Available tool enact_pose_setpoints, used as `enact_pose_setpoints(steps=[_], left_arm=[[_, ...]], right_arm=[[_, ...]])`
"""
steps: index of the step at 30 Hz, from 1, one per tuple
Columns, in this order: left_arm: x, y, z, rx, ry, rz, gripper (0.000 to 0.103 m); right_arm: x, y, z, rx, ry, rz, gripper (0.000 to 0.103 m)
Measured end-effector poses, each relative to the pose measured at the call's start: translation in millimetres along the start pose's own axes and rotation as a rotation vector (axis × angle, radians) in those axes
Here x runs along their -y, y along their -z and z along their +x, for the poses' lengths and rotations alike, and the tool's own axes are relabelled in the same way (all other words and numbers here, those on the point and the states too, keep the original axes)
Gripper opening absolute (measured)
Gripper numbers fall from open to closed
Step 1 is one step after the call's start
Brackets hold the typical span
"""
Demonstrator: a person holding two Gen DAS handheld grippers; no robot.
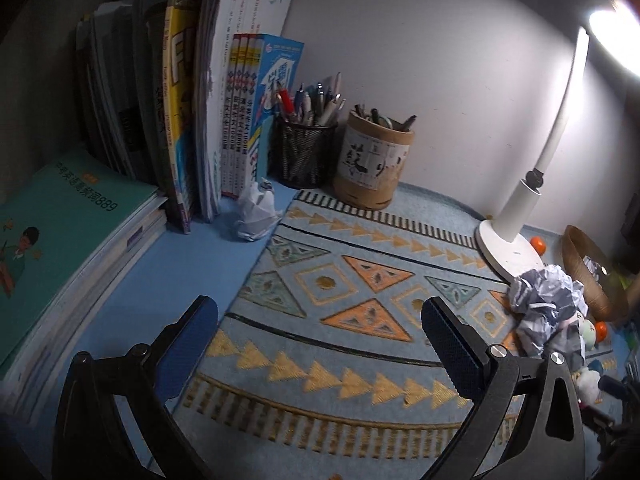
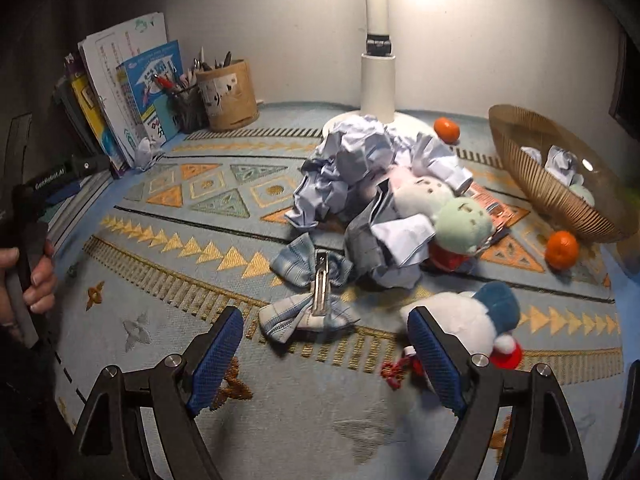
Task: Organize objects
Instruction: 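Move the right gripper to the plaid hair bow clip, then grasp the plaid bow clip with the right gripper while the left gripper grasps a paper ball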
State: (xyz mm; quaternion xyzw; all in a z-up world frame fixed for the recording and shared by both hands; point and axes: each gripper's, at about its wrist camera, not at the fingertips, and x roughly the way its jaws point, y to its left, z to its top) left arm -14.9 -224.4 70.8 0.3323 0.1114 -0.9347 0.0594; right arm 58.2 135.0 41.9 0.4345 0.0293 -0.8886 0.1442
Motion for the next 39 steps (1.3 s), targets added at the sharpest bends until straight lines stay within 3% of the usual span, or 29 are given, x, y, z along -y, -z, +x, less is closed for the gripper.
enact_pose_setpoints(steps=[2,6,11,14,17,18,19,21,25,27,30,36,39], left_arm=[[-18,-17,20,-0.022,0.000,-0.033,0.102],[-27,-44,61,-0.030,-0.078,-0.014,0.102],[-32,-57,116,-0.090,-0.136,-0.021,0.098],[-31,-55,135,-0.123,-0.157,-0.004,0.081],[-28,-59,139,-0.123,-0.146,0.006,0.073],[-26,-59,141,-0.128,-0.150,0.016,0.064],[-26,-59,144,-0.141,-0.137,0.018,0.047],[-26,-56,147,-0.165,-0.125,0.015,0.031],[-24,-55,135,-0.141,-0.107,0.016,0.030],[-19,-53,123,-0.131,-0.095,0.023,0.030],[-5,-47,96,-0.111,-0.056,0.043,0.030],[44,-20,29,-0.059,0.023,0.136,0.030],[76,-6,-3,-0.052,0.110,0.149,0.030]], right_arm=[[-3,4,15,-0.026,0.013,0.004,0.084],[-2,3,29,-0.041,0.036,0.005,0.084],[5,0,37,-0.047,0.020,0.028,0.084],[7,0,35,-0.038,0.011,0.035,0.084],[7,-1,35,-0.038,0.017,0.039,0.084],[6,-1,36,-0.041,0.026,0.033,0.083],[4,-1,37,-0.045,0.035,0.024,0.081],[2,-2,39,-0.052,0.035,0.011,0.069],[-4,-5,42,-0.041,0.064,-0.022,0.056],[-9,-5,41,-0.028,0.055,-0.053,0.032],[-16,-1,37,-0.015,0.062,-0.085,0.023],[1,1,-9,0.071,-0.041,-0.024,0.021],[29,0,-43,0.146,-0.014,0.033,0.021]])
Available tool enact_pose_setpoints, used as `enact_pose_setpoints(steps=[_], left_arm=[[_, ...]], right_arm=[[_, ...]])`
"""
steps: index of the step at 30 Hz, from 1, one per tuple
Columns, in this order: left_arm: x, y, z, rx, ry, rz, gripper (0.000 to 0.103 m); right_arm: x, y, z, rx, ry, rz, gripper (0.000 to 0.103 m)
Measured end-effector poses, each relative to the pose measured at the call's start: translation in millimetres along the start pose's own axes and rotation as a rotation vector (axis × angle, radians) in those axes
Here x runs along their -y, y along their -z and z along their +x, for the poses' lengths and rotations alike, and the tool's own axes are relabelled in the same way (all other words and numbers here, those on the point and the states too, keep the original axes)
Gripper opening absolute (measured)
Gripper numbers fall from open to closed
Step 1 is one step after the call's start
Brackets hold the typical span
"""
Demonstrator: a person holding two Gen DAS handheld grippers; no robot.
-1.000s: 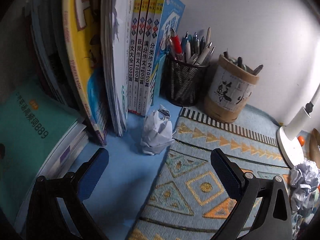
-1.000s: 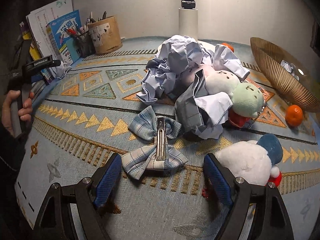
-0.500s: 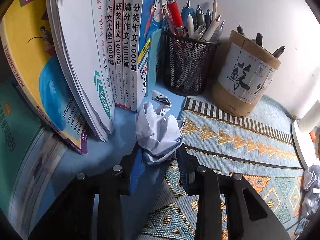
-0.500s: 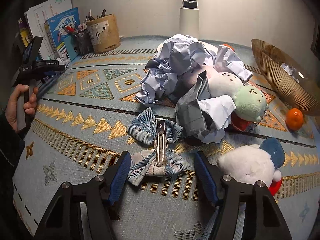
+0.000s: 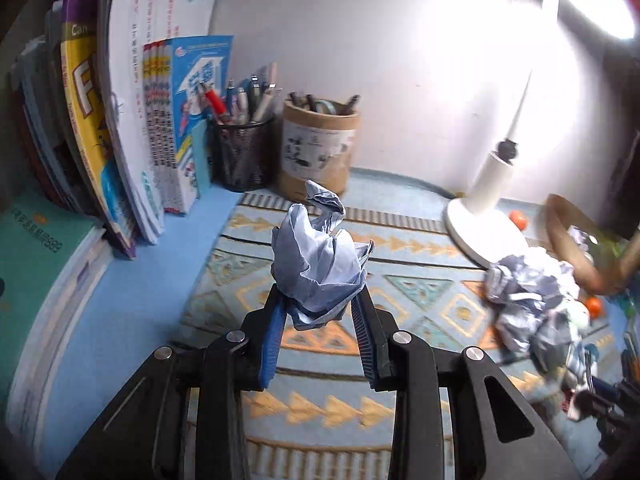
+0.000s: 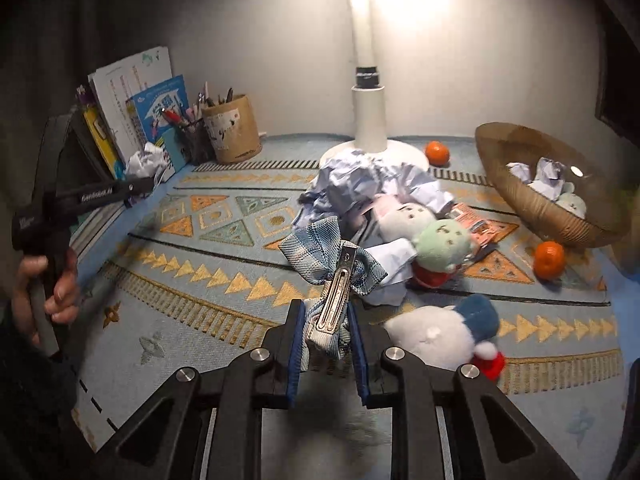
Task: Organize objects
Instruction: 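Grasp the plaid bow clip with the right gripper while the left gripper grasps a paper ball, then carry the bow clip and paper ball into the bowl and release both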
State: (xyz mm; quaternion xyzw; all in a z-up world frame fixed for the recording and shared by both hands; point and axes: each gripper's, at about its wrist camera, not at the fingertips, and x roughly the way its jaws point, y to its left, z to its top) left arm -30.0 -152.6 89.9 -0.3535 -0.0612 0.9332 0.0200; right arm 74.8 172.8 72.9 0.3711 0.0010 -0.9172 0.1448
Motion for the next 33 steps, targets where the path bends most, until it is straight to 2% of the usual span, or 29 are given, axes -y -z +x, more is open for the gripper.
enact_pose_setpoints(steps=[4,6,8,9,13,16,18,20,21,22,23,28,30,31,33], left_arm=[[56,19,-14,-0.001,0.113,0.010,0.030],[85,32,-7,-0.012,0.151,0.022,0.030],[109,49,-2,-0.024,0.151,0.048,0.030],[118,60,-2,-0.031,0.157,0.059,0.030],[137,80,15,-0.059,0.180,0.071,0.030],[140,86,16,-0.044,0.157,0.073,0.030],[138,86,13,-0.025,0.177,0.072,0.030],[138,87,14,-0.030,0.165,0.075,0.030],[139,87,14,-0.028,0.162,0.079,0.030],[140,88,14,-0.026,0.164,0.084,0.031],[141,88,13,-0.022,0.163,0.088,0.031],[142,89,11,-0.011,0.159,0.099,0.032],[141,88,12,-0.011,0.161,0.093,0.032],[140,88,12,-0.012,0.163,0.090,0.032],[140,88,12,-0.012,0.166,0.085,0.032]], right_arm=[[65,3,-23,0.040,0.123,0.090,0.021],[97,8,-15,-0.013,0.159,0.095,0.022],[121,15,-3,-0.066,0.196,0.083,0.022],[131,19,1,-0.073,0.201,0.093,0.022],[155,29,11,-0.099,0.132,0.169,0.024],[158,36,14,-0.113,0.093,0.193,0.036],[159,36,12,-0.100,0.095,0.197,0.055],[159,36,8,-0.074,0.113,0.194,0.068],[159,36,8,-0.075,0.107,0.194,0.074],[160,36,10,-0.085,0.084,0.195,0.074],[160,36,11,-0.094,0.067,0.193,0.074],[156,37,22,-0.142,0.126,0.173,0.074],[152,37,26,-0.156,0.147,0.152,0.055],[149,37,27,-0.156,0.161,0.137,0.052],[142,37,28,-0.151,0.172,0.109,0.036]])
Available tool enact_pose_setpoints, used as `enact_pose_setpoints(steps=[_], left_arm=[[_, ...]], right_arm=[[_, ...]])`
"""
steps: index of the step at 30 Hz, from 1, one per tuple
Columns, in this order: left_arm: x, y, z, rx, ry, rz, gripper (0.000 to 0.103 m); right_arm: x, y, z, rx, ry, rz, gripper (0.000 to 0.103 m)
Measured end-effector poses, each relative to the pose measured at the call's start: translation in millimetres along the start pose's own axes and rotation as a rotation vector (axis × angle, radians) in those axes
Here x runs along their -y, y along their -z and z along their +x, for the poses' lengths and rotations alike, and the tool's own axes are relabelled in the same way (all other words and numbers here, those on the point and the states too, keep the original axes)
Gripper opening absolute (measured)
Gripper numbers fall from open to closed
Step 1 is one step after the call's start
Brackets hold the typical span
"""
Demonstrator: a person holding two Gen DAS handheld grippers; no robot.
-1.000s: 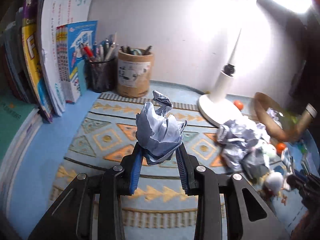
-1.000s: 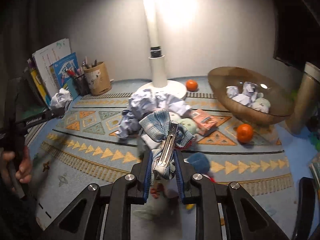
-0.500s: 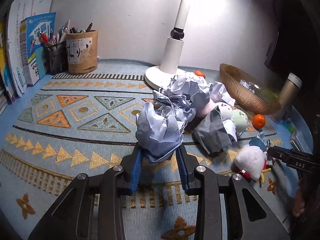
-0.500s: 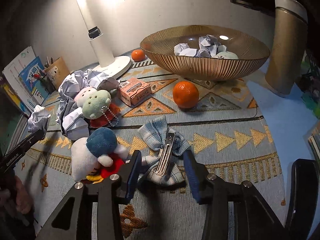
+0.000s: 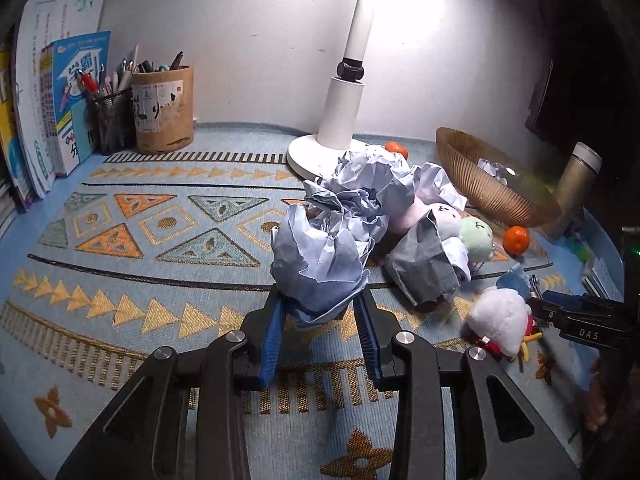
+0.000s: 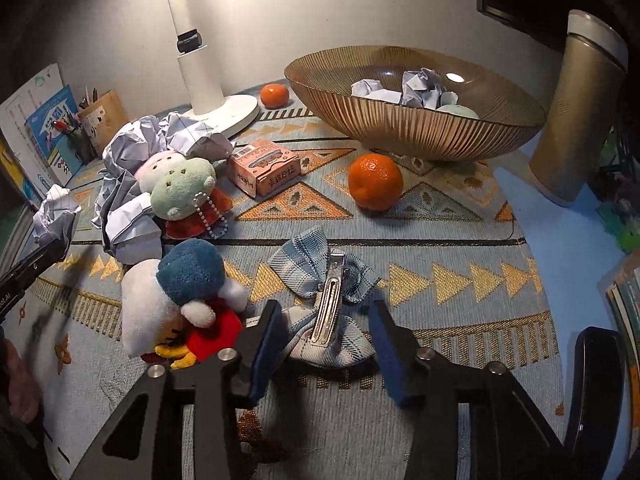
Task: Organize objects
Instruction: 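Carry the bow clip and paper ball into the bowl and release both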
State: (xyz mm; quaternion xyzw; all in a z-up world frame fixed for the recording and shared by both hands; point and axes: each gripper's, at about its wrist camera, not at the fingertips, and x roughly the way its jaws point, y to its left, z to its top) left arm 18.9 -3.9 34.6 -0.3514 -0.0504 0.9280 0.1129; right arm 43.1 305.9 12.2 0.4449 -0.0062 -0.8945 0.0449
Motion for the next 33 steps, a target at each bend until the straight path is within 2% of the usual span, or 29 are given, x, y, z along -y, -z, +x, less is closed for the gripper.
enact_pose_setpoints(steps=[2,6,12,16,19,23,28,29,30,31,32,33], left_arm=[[0,0,0,-0.001,0.005,0.004,0.032],[3,0,-1,0.004,0.003,0.022,0.031],[19,-15,-8,-0.004,0.039,0.053,0.031],[50,-54,-17,0.036,0.127,0.090,0.031],[80,-88,-7,0.033,0.203,0.107,0.031],[130,-130,24,0.022,0.279,0.137,0.031],[182,-161,69,0.017,0.301,0.196,0.032],[189,-165,78,0.021,0.307,0.204,0.032],[196,-167,86,0.016,0.309,0.215,0.042],[202,-170,95,0.003,0.319,0.220,0.050],[204,-171,104,-0.015,0.327,0.217,0.055],[206,-172,111,-0.032,0.324,0.206,0.076]], right_arm=[[-8,2,-2,0.015,0.028,-0.030,0.028],[-16,4,-8,0.041,0.067,-0.060,0.024],[3,-7,-41,0.086,0.002,-0.002,0.024],[27,-41,-79,0.191,-0.007,0.058,0.024],[45,-73,-91,0.251,0.067,0.107,0.024],[73,-111,-83,0.271,0.085,0.209,0.024],[99,-147,-62,0.271,0.093,0.283,0.024],[103,-154,-57,0.272,0.092,0.284,0.030],[106,-160,-50,0.261,0.086,0.282,0.047],[108,-163,-45,0.246,0.085,0.284,0.055],[110,-164,-41,0.241,0.089,0.286,0.057],[111,-164,-39,0.235,0.088,0.281,0.057]])
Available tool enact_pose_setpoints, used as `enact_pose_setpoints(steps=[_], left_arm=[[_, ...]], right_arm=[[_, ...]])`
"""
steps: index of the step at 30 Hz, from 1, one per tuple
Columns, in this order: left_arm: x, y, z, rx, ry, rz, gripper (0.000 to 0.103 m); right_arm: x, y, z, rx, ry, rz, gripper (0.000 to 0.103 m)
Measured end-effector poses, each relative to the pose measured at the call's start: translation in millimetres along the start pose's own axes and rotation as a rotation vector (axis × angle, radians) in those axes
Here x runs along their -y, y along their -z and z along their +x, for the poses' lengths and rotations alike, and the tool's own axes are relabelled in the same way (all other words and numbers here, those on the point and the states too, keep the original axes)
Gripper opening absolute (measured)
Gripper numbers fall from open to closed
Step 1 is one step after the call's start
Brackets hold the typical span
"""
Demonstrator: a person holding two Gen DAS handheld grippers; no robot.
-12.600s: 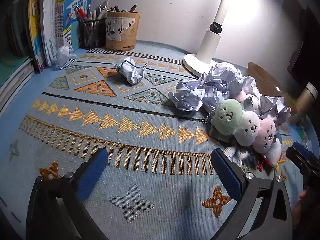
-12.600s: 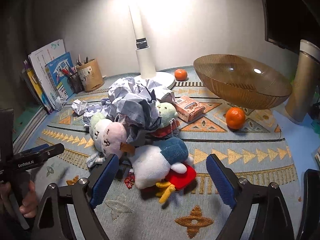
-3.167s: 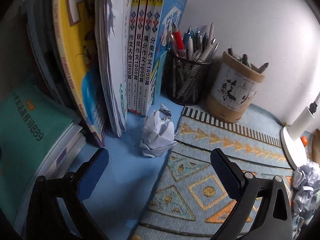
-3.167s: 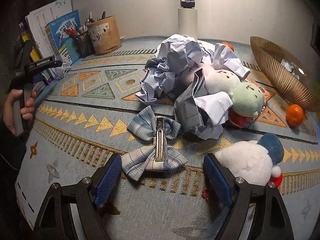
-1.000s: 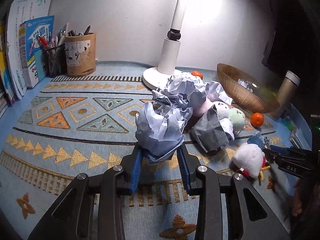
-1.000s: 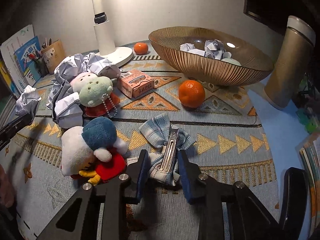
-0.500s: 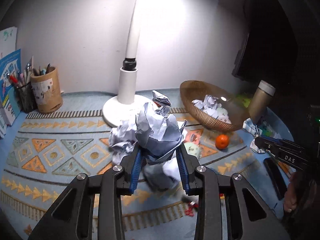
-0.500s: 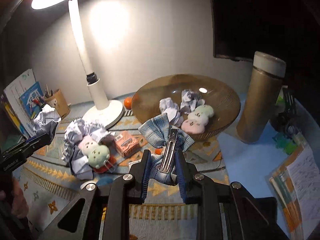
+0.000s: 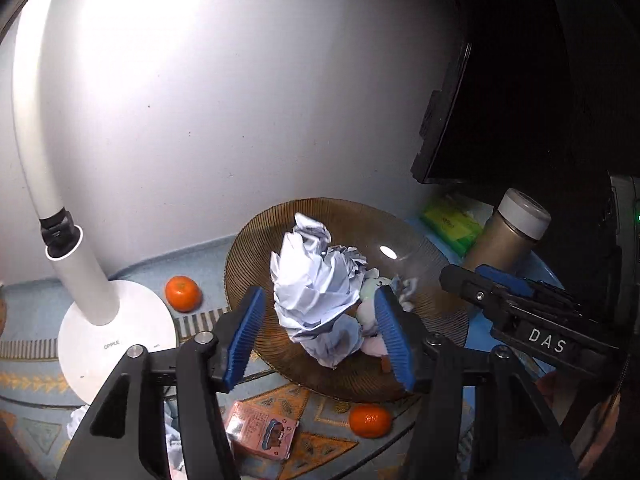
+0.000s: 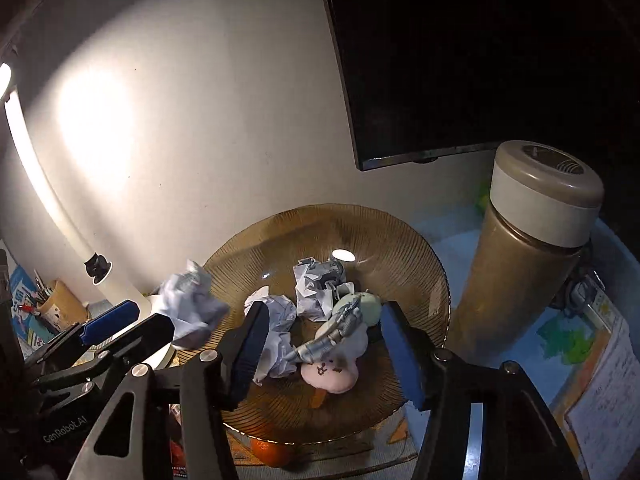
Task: Organize objects
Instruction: 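Carry the bow clip and paper ball into the bowl and release both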
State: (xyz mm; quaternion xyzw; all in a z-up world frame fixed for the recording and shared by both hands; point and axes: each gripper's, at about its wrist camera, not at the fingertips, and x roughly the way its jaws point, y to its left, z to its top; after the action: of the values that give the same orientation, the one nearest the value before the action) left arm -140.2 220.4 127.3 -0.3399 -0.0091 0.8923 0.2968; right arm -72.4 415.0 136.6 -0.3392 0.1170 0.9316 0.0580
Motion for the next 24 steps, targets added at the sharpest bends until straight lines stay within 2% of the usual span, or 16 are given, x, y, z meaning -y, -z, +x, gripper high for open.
enact_pose_setpoints(steps=[1,5,9,14,17,20,24], left_arm=[[-3,1,4,-0.003,-0.002,-0.018,0.089],[-14,15,-8,0.005,0.027,-0.079,0.089],[-25,28,-54,0.051,-0.006,-0.090,0.089],[-47,54,-136,0.136,-0.095,-0.099,0.090],[-69,83,-176,0.169,-0.166,-0.139,0.099],[-92,119,-191,0.171,-0.257,-0.181,0.099],[-123,169,-182,0.110,-0.335,-0.237,0.098]], right_arm=[[1,2,0,-0.006,-0.007,-0.004,0.057],[1,18,-14,-0.020,-0.032,-0.012,0.057],[-5,35,-37,-0.035,-0.081,-0.018,0.057],[-29,66,-77,-0.024,-0.133,-0.088,0.057],[-45,93,-86,-0.027,-0.157,-0.124,0.062],[-54,126,-80,-0.049,-0.165,-0.148,0.062],[-61,158,-58,-0.055,-0.148,-0.186,0.062]])
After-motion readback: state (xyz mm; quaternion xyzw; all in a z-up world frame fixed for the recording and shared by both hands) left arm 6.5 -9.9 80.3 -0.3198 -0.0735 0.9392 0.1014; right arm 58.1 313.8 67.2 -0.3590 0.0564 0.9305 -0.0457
